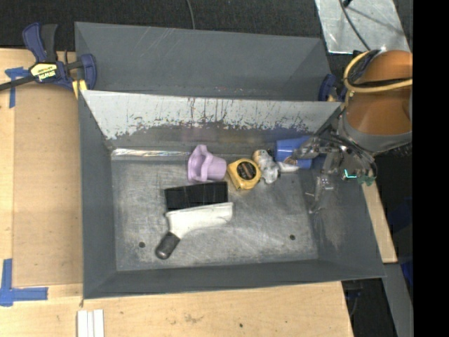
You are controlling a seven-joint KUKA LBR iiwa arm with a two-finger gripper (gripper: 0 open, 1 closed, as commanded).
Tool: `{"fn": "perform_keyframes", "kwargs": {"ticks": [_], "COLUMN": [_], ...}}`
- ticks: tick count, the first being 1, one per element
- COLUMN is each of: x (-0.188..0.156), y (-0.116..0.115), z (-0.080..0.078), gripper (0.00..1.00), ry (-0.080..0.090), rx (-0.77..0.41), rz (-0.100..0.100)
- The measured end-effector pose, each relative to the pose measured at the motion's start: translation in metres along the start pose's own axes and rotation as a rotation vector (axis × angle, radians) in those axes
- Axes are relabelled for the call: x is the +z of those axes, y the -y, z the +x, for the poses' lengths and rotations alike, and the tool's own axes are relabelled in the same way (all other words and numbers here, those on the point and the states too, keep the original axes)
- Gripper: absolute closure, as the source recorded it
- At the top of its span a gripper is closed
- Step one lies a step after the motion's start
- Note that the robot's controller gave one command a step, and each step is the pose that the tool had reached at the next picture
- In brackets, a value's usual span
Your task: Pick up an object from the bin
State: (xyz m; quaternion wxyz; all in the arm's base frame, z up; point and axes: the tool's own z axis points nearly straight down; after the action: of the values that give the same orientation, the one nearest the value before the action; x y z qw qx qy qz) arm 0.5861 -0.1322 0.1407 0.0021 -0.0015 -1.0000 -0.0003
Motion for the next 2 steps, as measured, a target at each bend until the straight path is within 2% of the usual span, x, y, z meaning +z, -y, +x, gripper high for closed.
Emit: {"fn": "perform_keyframes", "kwargs": {"ticks": [1, 2], "x": [-0.004, 0.016], "y": [0.0, -0.038], "z": [-0.002, -0.009], "gripper": [0.0, 0.0], "ry": [0.007, 0.009], "rx": [-0.002, -0.006], "rz": [0.002, 0.003]}}
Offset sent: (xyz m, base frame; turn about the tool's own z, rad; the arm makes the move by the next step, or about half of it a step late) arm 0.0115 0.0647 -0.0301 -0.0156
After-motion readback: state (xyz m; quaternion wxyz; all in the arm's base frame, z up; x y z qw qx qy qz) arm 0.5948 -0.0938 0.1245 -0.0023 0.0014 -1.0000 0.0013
